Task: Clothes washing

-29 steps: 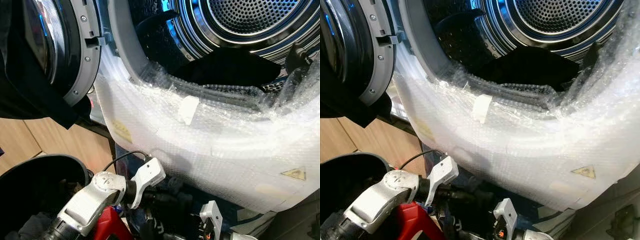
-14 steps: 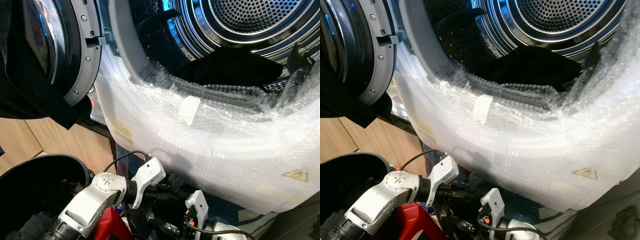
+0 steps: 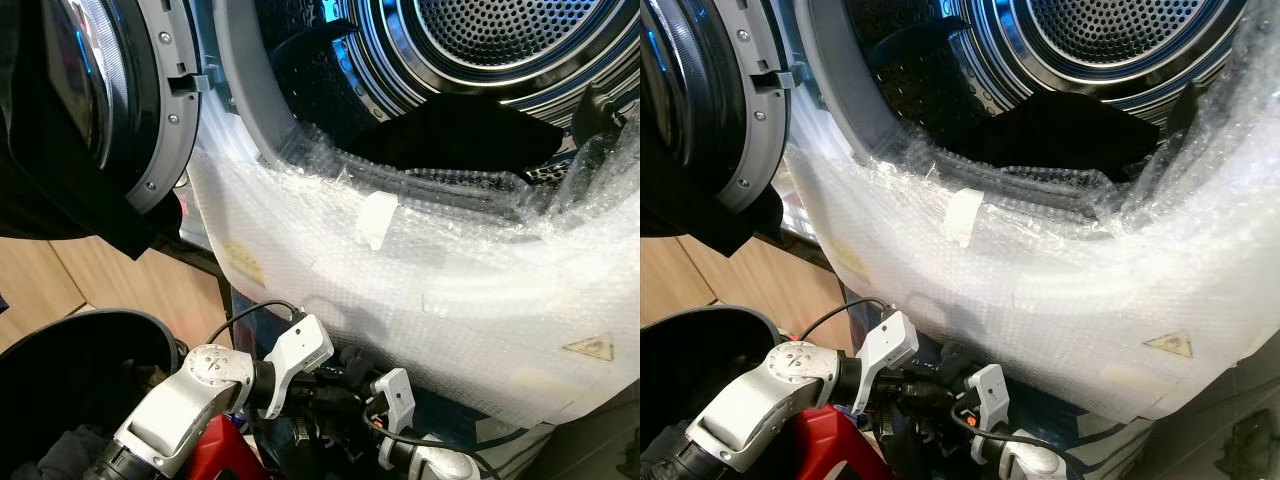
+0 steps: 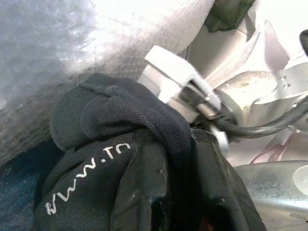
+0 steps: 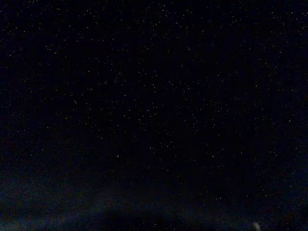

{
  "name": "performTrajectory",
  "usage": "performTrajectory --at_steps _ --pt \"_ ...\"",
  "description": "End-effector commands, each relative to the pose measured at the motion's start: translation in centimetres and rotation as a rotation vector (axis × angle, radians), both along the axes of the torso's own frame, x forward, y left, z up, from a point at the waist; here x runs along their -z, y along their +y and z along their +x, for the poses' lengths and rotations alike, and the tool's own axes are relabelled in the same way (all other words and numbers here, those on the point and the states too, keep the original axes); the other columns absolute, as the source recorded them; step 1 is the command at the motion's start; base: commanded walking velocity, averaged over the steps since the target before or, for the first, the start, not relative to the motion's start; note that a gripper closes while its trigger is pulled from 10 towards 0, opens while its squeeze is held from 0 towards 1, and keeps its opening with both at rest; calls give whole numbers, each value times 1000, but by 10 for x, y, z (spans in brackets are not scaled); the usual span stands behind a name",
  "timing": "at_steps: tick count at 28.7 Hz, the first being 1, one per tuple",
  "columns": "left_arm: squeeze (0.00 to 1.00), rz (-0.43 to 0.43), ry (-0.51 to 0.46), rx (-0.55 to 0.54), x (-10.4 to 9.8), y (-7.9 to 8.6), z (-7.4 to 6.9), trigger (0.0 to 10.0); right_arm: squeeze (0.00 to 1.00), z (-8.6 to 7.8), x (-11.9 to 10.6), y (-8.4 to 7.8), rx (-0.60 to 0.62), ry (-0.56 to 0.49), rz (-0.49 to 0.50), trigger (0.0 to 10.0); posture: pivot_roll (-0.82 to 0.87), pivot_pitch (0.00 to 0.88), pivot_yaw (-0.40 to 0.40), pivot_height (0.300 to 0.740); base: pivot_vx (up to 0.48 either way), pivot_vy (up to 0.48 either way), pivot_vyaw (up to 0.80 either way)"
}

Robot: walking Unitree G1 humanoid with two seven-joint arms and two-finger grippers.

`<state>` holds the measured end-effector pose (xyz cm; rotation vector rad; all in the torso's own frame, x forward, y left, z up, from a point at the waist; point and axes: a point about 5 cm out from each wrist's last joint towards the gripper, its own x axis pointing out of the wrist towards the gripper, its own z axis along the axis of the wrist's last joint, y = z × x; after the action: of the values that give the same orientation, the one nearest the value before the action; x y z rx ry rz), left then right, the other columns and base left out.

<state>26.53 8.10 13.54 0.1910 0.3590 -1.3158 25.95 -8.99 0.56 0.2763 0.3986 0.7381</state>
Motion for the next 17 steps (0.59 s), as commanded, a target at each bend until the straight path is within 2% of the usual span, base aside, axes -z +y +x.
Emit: performTrajectory --at_steps 1,4,5,7,8,17 --pt "0 -32 -38 24 -14 -3 1 0 0 2 1 -2 38 5 14 10000 29 0 31 740 0 0 0" --pt "0 -30 -39 28 -14 -2 1 0 0 1 1 -1 37 5 33 10000 28 0 34 740 0 0 0" --pt "0 -29 -39 30 -14 -2 0 0 0 1 1 -2 38 4 32 4745 28 0 35 740 0 0 0" --pt "0 -25 -39 31 -14 -1 -1 0 0 -1 3 -5 40 1 27 235 30 0 36 740 0 0 0" --pt "0 -24 -38 31 -14 0 -1 0 0 -1 4 -6 39 -1 25 0 29 0 37 740 0 0 0" --pt "0 -24 -35 26 -13 0 -1 0 0 -1 0 -4 7 -19 80 0 49 0 32 740 0 0 0"
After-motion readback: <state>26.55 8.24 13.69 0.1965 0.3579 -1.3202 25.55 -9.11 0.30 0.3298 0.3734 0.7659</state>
